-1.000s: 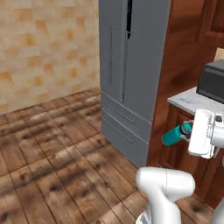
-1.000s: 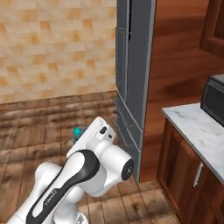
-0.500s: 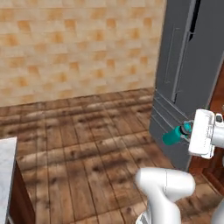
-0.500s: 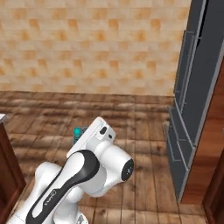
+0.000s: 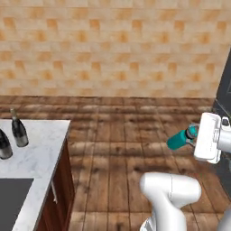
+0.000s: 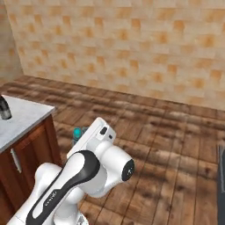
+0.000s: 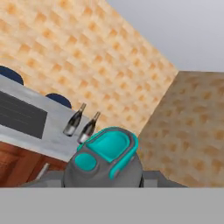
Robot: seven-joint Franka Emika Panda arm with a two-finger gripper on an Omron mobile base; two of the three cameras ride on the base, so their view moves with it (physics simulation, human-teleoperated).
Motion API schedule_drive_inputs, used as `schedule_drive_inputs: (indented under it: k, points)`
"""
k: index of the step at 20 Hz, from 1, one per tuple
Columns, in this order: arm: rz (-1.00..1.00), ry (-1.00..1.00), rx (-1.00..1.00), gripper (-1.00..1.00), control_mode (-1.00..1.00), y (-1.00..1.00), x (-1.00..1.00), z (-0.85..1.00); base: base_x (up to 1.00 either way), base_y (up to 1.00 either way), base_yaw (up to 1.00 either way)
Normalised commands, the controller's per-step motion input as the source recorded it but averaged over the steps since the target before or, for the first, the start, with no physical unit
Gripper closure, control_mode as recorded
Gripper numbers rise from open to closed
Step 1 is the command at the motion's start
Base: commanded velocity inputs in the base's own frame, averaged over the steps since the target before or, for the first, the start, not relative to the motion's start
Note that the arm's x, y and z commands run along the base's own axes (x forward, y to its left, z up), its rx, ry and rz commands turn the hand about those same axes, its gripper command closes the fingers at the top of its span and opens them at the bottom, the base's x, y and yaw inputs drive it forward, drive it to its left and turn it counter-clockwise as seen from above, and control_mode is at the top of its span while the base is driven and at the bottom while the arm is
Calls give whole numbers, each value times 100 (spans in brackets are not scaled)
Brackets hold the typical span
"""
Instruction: Move the drinks to the dining counter.
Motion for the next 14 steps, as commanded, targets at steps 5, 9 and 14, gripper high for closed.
schedule_drive_inputs:
  k: [5, 9, 14]
  points:
    - [0, 0, 0, 100, 100, 0, 0, 0, 0, 26, 48]
    - [0, 0, 0, 100, 100, 0, 0, 0, 0, 26, 45]
    - [0, 0, 0, 100, 100, 0, 0, 0, 8, 25, 45]
